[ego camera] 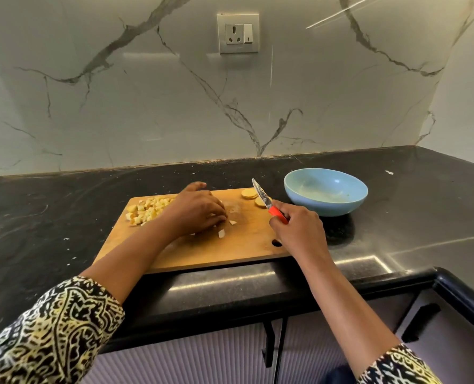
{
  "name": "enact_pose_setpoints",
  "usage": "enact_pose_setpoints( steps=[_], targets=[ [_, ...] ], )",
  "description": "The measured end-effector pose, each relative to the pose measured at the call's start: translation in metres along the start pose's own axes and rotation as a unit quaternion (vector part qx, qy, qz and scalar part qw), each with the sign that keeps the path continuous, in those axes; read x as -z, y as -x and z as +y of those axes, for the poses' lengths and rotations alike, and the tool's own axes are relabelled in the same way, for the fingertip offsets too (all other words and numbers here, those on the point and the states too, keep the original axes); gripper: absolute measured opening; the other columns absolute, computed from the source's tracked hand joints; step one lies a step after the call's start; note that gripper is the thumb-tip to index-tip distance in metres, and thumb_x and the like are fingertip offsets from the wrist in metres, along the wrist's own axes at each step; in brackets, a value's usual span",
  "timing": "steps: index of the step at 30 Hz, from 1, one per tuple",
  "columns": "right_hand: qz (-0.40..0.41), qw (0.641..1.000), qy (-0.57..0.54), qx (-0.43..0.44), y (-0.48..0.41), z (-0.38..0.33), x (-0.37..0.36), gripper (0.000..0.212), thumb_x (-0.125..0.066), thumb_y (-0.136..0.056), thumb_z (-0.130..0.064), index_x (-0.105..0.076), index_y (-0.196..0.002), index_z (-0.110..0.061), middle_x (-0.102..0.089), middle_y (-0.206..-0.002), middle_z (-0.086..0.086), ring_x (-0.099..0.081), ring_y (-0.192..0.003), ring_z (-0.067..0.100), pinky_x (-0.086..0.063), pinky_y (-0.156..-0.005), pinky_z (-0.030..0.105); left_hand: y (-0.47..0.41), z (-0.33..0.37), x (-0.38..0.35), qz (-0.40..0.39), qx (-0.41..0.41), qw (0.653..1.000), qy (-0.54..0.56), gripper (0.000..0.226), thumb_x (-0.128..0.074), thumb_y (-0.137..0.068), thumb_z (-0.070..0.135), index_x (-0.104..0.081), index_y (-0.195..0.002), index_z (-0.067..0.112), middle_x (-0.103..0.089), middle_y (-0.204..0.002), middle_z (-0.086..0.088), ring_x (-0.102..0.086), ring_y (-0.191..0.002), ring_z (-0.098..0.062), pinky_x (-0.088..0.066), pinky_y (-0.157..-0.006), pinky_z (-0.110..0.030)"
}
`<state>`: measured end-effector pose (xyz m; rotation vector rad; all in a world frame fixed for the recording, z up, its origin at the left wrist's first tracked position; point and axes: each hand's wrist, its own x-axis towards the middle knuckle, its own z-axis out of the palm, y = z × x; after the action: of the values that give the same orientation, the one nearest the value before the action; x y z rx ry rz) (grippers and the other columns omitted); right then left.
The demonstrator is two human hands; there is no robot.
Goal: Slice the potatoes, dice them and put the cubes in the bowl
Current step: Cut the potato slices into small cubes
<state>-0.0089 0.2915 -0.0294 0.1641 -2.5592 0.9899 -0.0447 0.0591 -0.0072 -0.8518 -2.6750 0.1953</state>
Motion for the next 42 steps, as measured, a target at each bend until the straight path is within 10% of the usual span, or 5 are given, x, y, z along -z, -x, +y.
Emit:
enact_pose_setpoints(
  steps=[5,11,15,23,42],
  targets=[
    [0.003,1.000,0.002,0.004,0.001,0.001,0.000,0.042,-0.060,-0.090,-0.032,-0.058,-0.131,-0.030,-0.067,-0.084,-0.007,-0.061,-0.073,0.009,-0.053,-0.077,0.031,0.010,-0.011,0.004,0.027,0.059,0.997,-0.038,0.024,-0.055,-0.092,0.042,-0.067,-0.112,0.033,-0.064,-0.120,0.012,-0.051,-0.120,-0.011,-0.014,-0.115,-0.045],
    [0.001,1.000,-0.001,0.004,0.001,0.002,0.000,0.041,-0.060,-0.090,-0.032,-0.058,-0.131,-0.031,-0.063,-0.080,-0.009,-0.061,-0.073,0.011,-0.054,-0.076,0.034,0.020,-0.006,0.002,0.033,0.008,0.981,0.193,0.034,-0.059,-0.092,0.030,-0.059,-0.126,0.031,-0.059,-0.127,0.014,-0.047,-0.123,-0.006,-0.034,-0.108,-0.034],
    [0.002,1.000,-0.010,0.005,0.002,0.003,0.001,0.041,-0.060,-0.090,-0.031,-0.058,-0.130,-0.031,-0.066,-0.083,-0.007,-0.060,-0.074,0.011,-0.053,-0.076,0.034,0.010,0.006,-0.001,-0.071,-0.069,0.986,0.136,0.036,-0.049,-0.097,0.035,-0.053,-0.132,0.031,-0.050,-0.137,0.016,-0.042,-0.127,-0.002,-0.031,-0.109,-0.026],
    [-0.007,1.000,-0.011,0.007,0.004,0.003,0.002,0.041,-0.059,-0.090,-0.031,-0.058,-0.131,-0.030,-0.062,-0.079,-0.009,-0.059,-0.073,0.009,-0.052,-0.076,0.031,0.014,-0.011,-0.001,0.062,-0.109,0.992,-0.006,0.015,-0.072,-0.083,0.021,-0.074,-0.097,0.024,-0.072,-0.095,0.004,-0.068,-0.092,-0.014,-0.030,-0.109,-0.043],
    [-0.006,1.000,-0.027,-0.002,0.007,0.002,0.004,0.039,-0.060,-0.091,-0.033,-0.059,-0.130,-0.031,-0.062,-0.082,-0.010,-0.056,-0.069,0.008,-0.049,-0.074,0.028,0.027,-0.025,0.004,0.239,0.160,0.935,0.208,0.024,-0.071,-0.083,0.020,-0.073,-0.107,0.020,-0.071,-0.093,0.010,-0.057,-0.074,0.008,-0.045,-0.096,-0.047]
  ],
)
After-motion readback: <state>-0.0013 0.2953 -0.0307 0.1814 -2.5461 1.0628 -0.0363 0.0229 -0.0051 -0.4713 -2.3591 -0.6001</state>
